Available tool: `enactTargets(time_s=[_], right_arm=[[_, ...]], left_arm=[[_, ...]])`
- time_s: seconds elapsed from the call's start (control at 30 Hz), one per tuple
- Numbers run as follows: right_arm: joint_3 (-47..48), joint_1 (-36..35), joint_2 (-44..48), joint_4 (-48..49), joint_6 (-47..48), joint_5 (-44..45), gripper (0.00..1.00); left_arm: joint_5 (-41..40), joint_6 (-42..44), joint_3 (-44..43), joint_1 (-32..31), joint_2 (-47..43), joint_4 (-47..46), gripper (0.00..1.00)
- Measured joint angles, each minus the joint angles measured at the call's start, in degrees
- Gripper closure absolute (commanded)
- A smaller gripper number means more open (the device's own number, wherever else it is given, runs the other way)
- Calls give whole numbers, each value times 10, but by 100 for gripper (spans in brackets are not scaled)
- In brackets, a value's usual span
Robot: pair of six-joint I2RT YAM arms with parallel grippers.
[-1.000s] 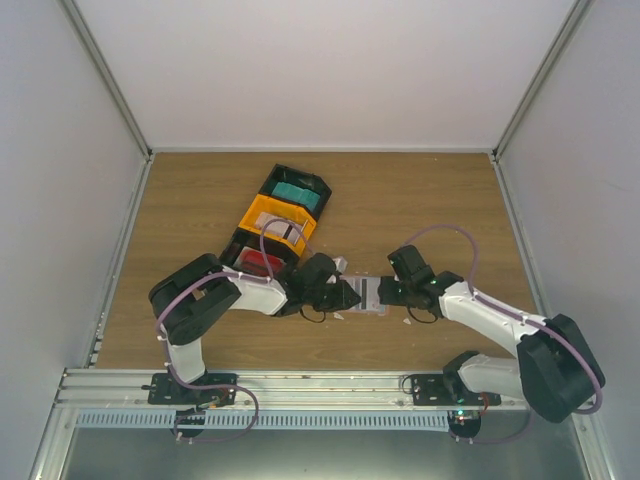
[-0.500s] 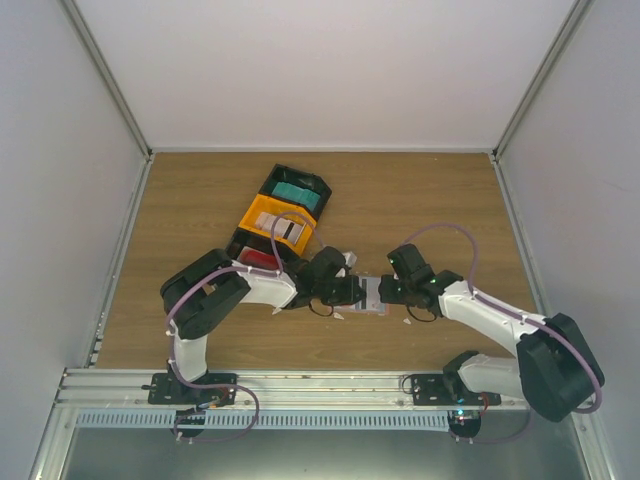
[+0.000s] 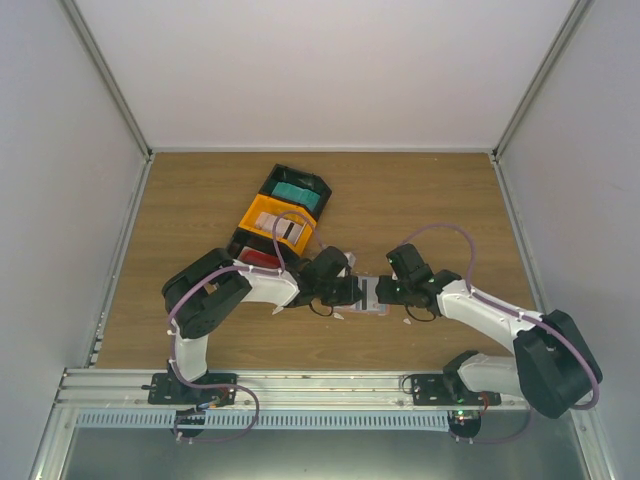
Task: Put the credit cards into the card holder
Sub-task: Insert the credit card into the card holder.
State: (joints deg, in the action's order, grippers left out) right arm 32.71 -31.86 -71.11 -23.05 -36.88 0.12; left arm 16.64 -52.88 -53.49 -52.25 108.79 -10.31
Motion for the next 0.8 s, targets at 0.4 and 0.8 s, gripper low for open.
enactTargets(time_s=[0.4, 0.8], right_arm=[[0, 0, -1, 6, 2, -20, 68], [0, 0, -33, 12, 5, -42, 66]], left_arm=[[-14, 0, 0, 0, -1, 7, 100], [-15, -1, 0, 0, -1, 9, 100]])
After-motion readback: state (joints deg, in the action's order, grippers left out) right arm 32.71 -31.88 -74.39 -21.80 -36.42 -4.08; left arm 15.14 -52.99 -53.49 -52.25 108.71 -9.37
